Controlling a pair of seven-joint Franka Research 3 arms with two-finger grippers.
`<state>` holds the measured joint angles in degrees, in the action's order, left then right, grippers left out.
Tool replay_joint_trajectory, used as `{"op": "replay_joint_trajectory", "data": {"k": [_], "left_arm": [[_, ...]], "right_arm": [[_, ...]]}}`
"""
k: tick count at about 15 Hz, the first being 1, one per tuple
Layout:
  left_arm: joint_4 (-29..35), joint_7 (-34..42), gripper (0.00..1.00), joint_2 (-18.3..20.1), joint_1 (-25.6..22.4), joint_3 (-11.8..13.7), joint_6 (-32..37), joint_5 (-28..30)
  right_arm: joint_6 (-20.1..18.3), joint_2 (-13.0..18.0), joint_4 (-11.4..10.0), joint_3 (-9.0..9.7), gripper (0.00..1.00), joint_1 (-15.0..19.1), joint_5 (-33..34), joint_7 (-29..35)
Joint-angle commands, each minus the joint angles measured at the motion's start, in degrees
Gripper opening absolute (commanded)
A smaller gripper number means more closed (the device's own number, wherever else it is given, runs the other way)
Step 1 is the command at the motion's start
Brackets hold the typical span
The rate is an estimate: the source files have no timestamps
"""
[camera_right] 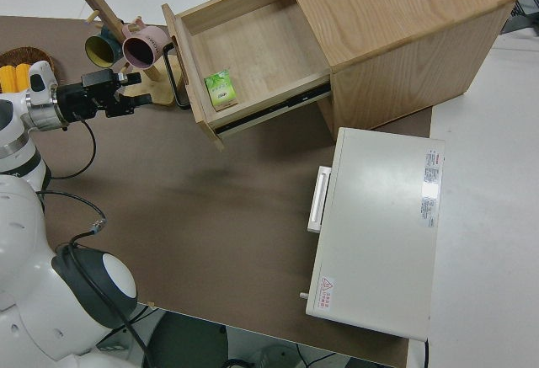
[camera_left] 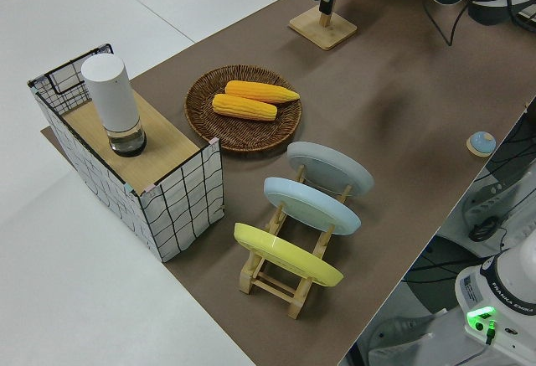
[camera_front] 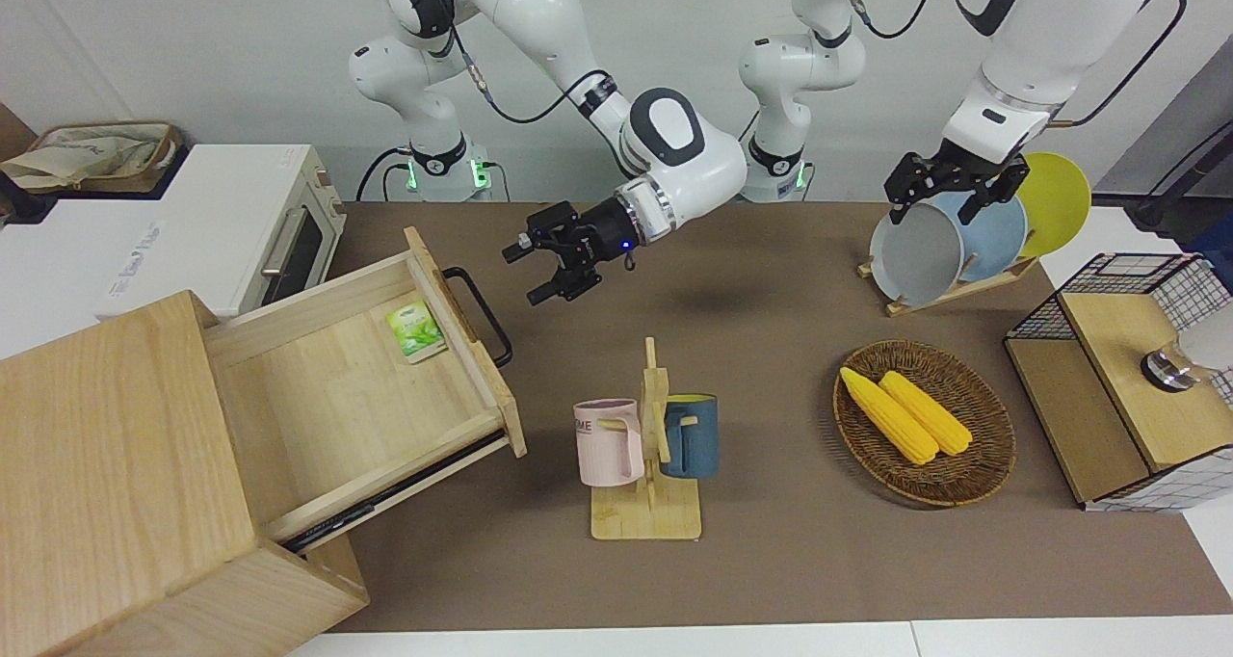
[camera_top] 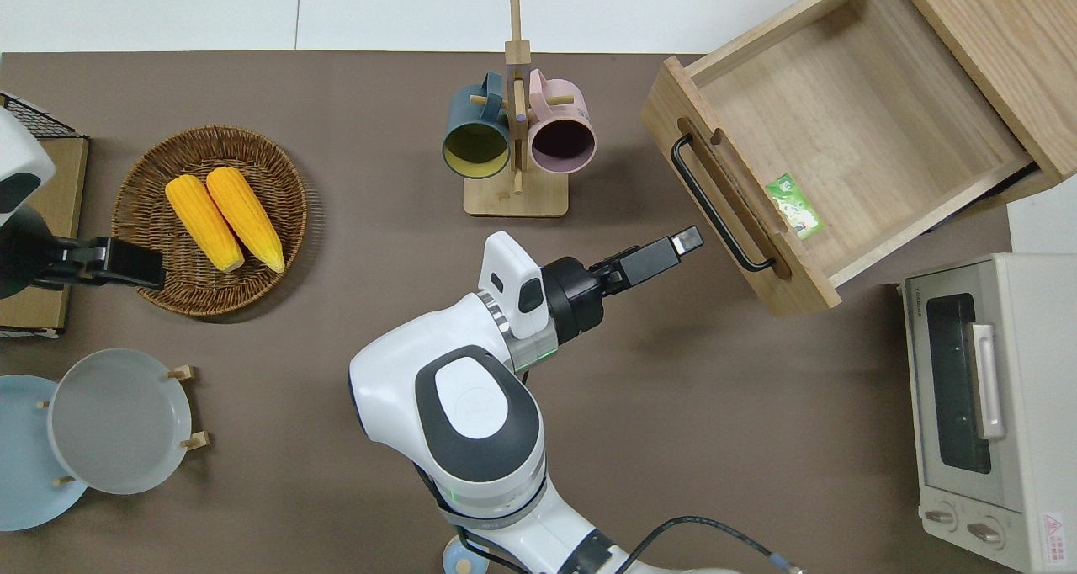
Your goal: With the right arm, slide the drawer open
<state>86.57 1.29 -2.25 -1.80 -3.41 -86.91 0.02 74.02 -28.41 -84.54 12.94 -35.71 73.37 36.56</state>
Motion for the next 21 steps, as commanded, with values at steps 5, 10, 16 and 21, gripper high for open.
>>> {"op": "replay_joint_trajectory", "data": {"k": [5,10,16,21], "left_arm": [[-1.49,0.55,0.99,-0.65,-0.22,-0.37,1.13,-0.98],[-1.49,0.55,0.99,-0.65,-0.22,-0.37,1.13,-0.98],[-1.49,0.55,0.99,-0.65,-0.22,-0.37,1.13,-0.98],[-1.49,0.55,0.99,-0.65,-0.22,-0.37,1.13,-0.98]], "right_arm": [[3.58,4.32,8.77,0.77,0.983,2.83,-19.56,-0.09],[6.04,11.96,8.69,0.68,0.983,8.01,-33.19,-0.96],[9.81,19.26,8.25,1.12,0.983,19.16,-47.77,-8.00],[11.23,22.25,7.90,4.28,0.983,31.55,-58.06,-15.19]]}}
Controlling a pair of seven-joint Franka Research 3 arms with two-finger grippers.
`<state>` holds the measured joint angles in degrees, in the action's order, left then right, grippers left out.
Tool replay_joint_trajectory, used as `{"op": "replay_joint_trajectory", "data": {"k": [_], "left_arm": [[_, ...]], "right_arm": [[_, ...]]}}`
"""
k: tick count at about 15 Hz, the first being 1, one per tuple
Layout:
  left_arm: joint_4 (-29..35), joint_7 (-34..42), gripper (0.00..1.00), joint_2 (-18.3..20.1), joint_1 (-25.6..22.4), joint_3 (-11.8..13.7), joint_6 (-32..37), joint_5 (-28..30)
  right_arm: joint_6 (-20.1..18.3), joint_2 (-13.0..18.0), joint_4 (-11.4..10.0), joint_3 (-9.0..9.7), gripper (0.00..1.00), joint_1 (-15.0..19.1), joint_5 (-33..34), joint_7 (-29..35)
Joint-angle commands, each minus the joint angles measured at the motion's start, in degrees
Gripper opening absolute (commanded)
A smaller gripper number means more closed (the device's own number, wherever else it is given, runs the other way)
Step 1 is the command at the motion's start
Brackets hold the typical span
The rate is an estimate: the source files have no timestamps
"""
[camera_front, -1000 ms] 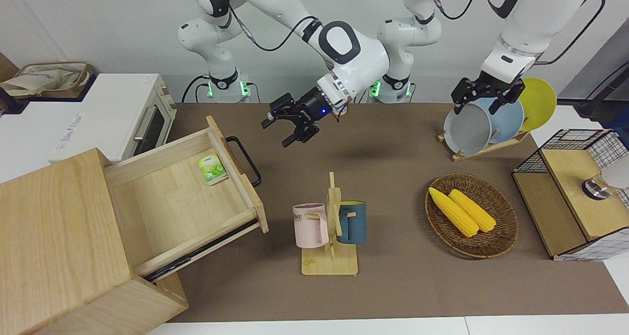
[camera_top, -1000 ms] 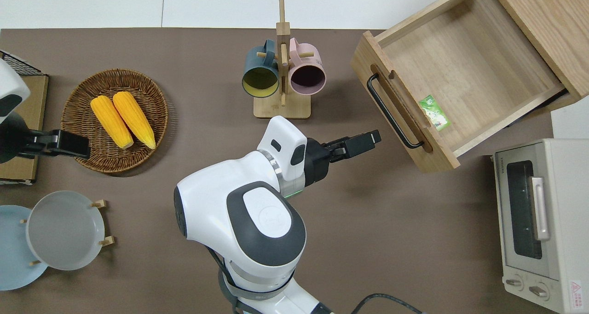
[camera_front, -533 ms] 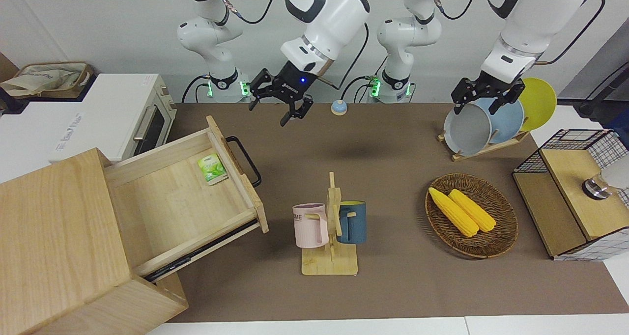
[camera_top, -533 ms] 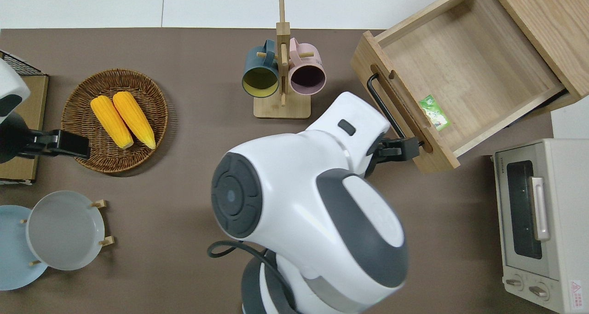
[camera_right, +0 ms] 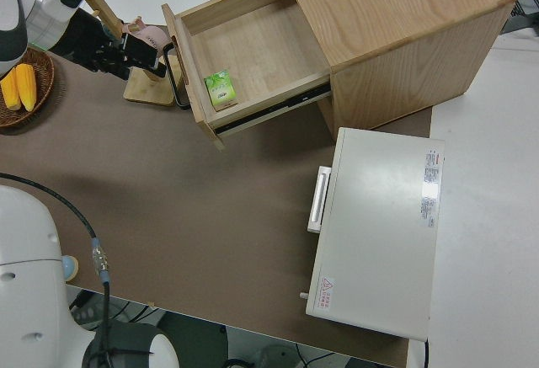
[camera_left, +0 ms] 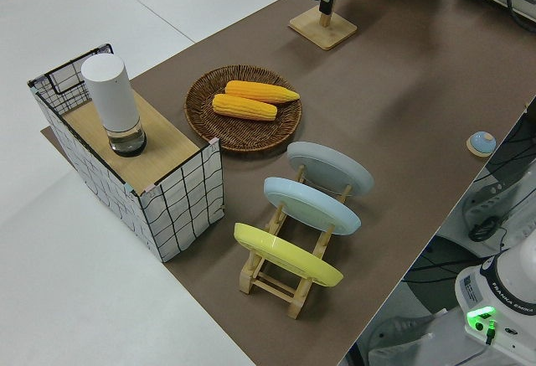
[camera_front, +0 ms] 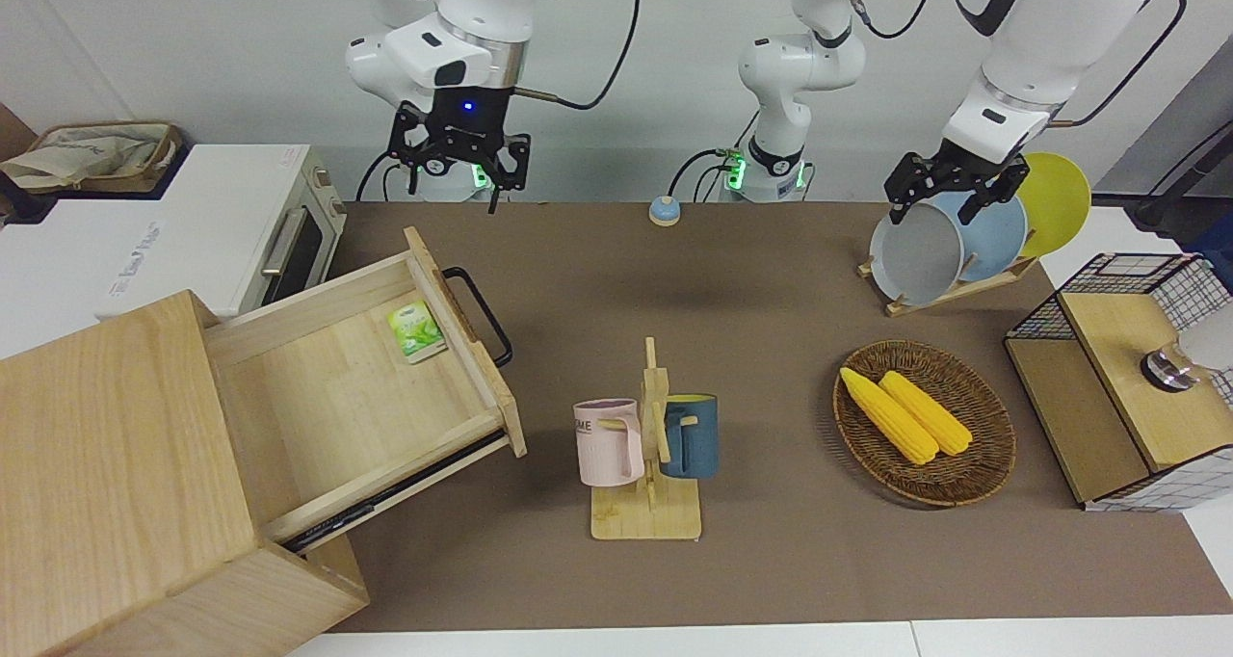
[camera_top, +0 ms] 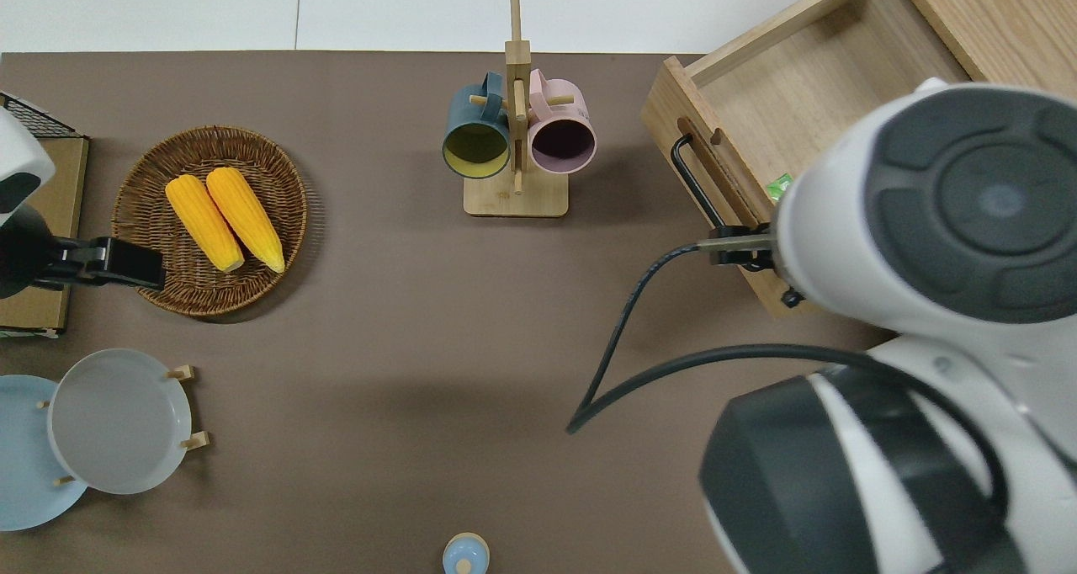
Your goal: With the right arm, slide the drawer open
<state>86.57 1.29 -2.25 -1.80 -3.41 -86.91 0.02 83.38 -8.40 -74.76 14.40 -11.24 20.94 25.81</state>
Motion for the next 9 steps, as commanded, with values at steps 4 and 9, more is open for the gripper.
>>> {"op": "replay_joint_trajectory", "data": {"k": [4,9], "left_arm": [[-1.49,0.55,0.99,-0.65,-0.22,-0.37,1.13,-0.98],[-1.49,0.55,1.00,-0.65,-0.22,-0.37,1.13,-0.98]], "right_arm": [[2.92,2.60,-2.58,3.80,0.985,15.44,-13.80,-9.62],[8.37,2.43,-6.53,3.80,0.983,21.51,-19.69,-17.54]]}}
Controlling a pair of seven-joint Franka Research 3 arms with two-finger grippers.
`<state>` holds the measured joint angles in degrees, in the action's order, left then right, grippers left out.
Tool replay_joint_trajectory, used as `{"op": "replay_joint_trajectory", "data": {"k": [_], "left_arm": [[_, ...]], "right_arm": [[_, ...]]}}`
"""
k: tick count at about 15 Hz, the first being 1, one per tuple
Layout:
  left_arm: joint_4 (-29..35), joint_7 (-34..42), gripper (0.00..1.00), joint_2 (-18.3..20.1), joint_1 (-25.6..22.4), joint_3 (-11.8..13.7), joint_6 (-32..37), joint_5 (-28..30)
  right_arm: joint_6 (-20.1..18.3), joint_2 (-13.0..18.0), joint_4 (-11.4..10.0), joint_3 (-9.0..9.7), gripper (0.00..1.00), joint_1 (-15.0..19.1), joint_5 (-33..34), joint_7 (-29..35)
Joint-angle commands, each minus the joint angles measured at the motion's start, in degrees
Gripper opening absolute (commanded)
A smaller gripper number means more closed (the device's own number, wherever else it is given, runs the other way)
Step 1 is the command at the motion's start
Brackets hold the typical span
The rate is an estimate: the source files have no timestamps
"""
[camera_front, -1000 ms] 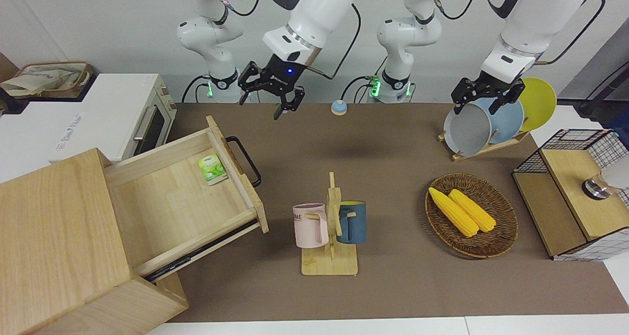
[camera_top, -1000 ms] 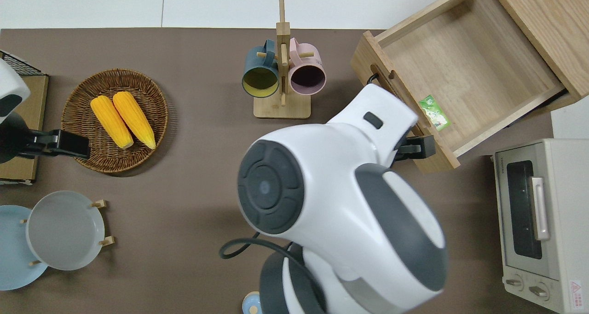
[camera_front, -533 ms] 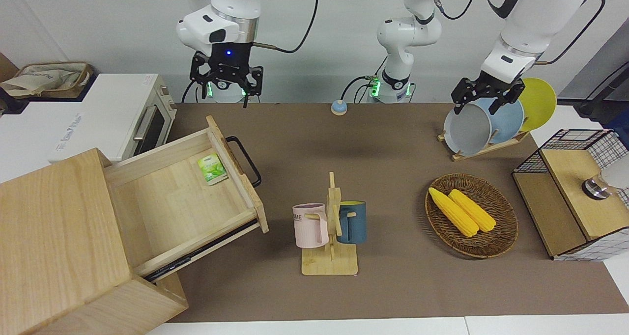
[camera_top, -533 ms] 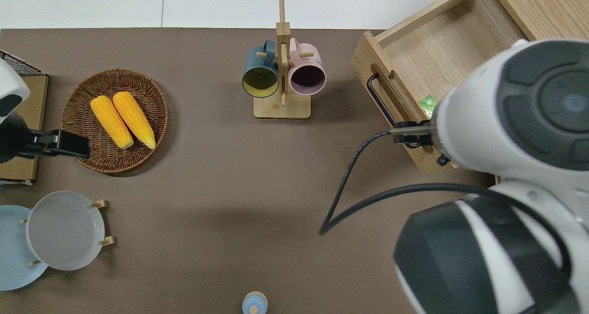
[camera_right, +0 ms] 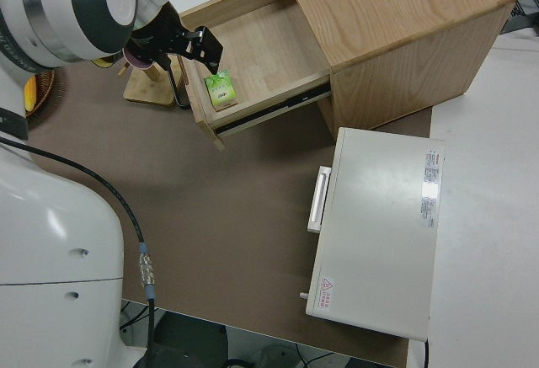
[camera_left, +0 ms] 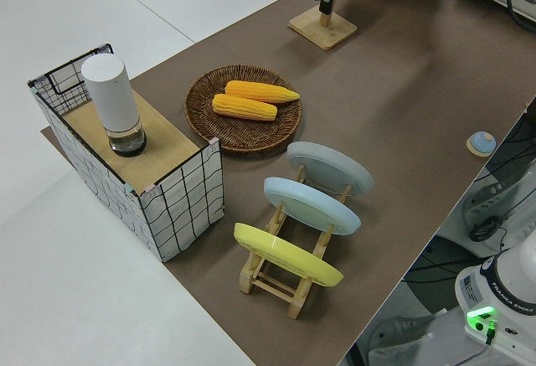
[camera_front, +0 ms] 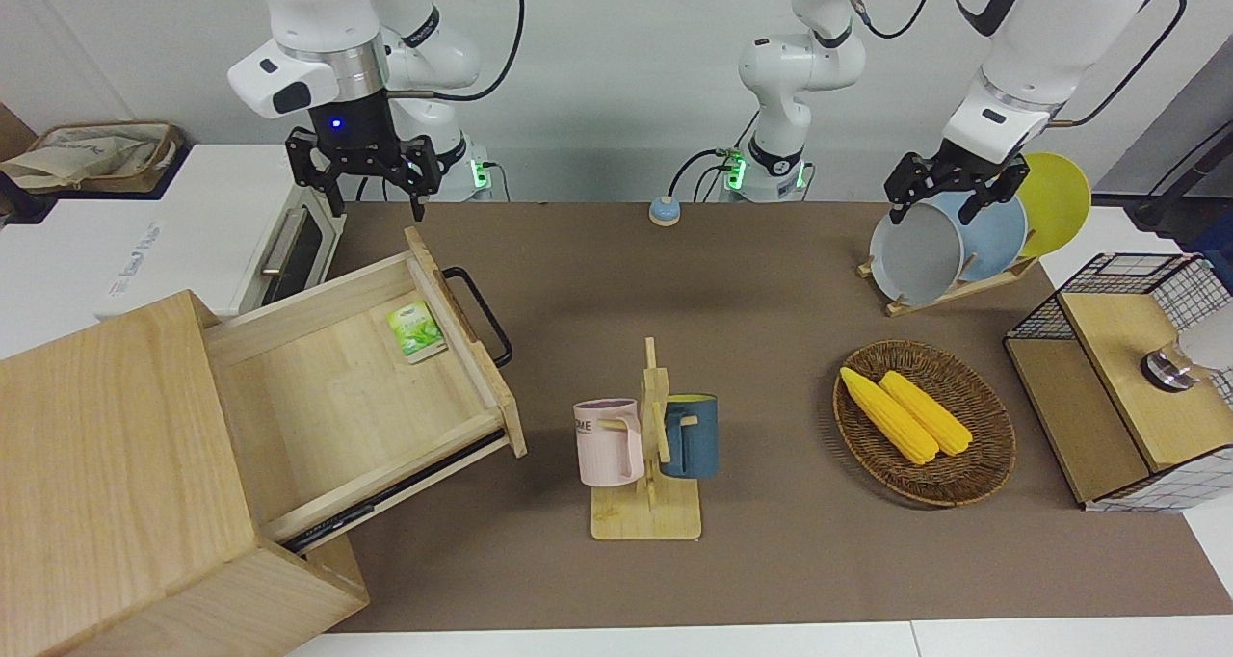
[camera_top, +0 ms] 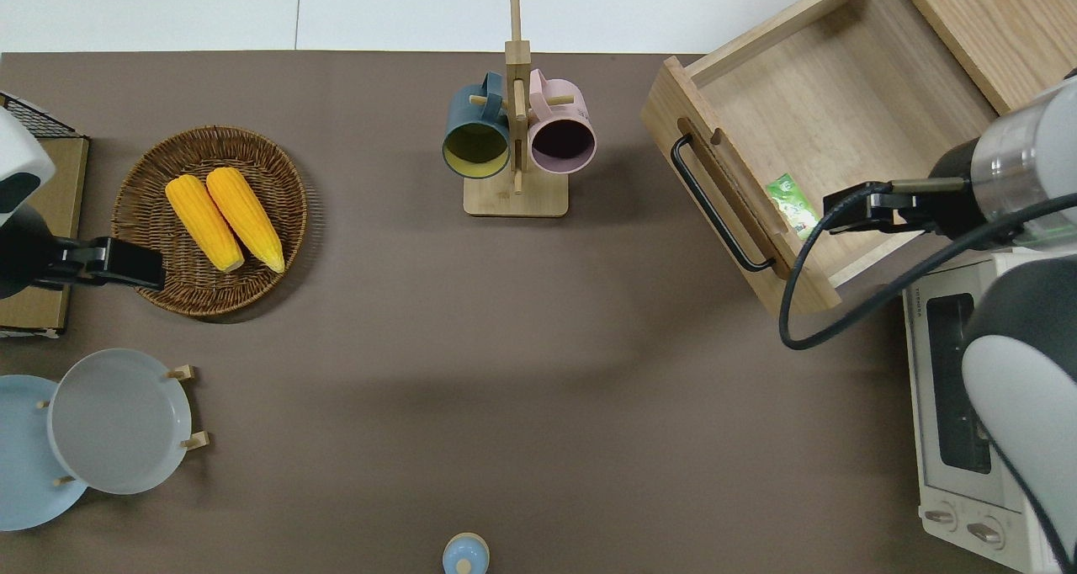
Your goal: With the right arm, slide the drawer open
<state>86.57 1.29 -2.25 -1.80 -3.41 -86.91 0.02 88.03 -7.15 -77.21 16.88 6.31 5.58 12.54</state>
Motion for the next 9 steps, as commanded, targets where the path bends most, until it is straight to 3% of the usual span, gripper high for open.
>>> {"op": "replay_joint_trajectory", "data": {"k": [1,9], "left_arm": [[-1.40,0.55,0.99,-0.65,-0.22,-0.37,1.13,-0.98],[-1.49,0.55,0.99,-0.74,-0.22,-0.37,1.13,-0.98]], "right_arm": [[4.07,1.00,-4.61,1.31,0.985,4.67,-5.31,-5.07],[3.29,0.04,-4.44,1.05,0.985,4.59,-3.48,-6.04]]}}
